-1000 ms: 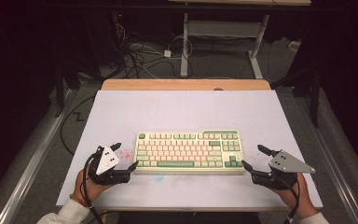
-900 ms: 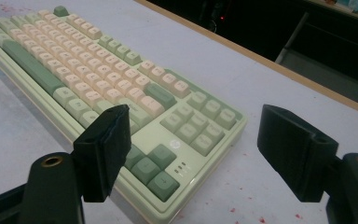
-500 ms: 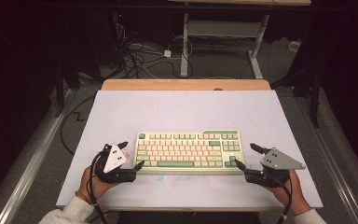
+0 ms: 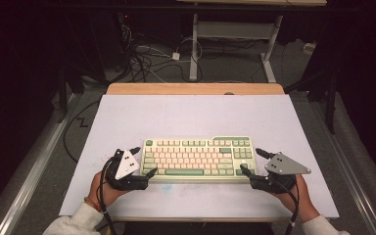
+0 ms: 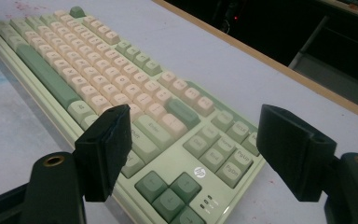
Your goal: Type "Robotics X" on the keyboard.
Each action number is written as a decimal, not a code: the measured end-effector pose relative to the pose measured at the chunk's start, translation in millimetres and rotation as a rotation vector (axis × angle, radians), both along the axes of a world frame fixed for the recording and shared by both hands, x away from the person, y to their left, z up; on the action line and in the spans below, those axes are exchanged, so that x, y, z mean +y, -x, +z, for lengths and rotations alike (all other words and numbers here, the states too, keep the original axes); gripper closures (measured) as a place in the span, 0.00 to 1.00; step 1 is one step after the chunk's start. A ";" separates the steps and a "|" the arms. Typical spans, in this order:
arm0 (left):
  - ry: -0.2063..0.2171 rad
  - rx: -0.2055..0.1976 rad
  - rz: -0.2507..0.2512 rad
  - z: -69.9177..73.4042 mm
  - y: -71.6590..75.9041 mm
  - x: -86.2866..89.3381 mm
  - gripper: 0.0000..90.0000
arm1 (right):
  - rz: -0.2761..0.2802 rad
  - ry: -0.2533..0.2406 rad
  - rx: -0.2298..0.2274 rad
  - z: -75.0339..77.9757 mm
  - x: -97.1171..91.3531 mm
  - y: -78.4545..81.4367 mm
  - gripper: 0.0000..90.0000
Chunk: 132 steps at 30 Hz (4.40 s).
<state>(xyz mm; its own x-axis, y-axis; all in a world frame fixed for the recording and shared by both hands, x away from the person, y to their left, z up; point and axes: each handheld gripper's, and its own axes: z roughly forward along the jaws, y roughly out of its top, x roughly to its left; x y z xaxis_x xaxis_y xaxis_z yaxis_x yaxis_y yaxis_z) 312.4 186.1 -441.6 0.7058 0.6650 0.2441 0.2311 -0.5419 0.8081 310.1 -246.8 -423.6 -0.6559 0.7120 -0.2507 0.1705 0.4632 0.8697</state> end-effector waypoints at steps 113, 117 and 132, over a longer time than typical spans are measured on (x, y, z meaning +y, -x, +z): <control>0.013 0.124 -0.112 3.5 -35.2 -28.1 0.90 | 0.092 0.209 0.196 -34.2 57.0 -38.0 1.00; -0.001 0.148 -0.108 4.3 -41.1 -31.3 0.97 | 0.096 0.211 0.192 -34.4 56.8 -38.2 1.00; -0.059 0.205 -0.138 0.4 -60.5 -58.5 0.97 | 0.094 0.214 0.188 -34.7 56.8 -37.6 1.00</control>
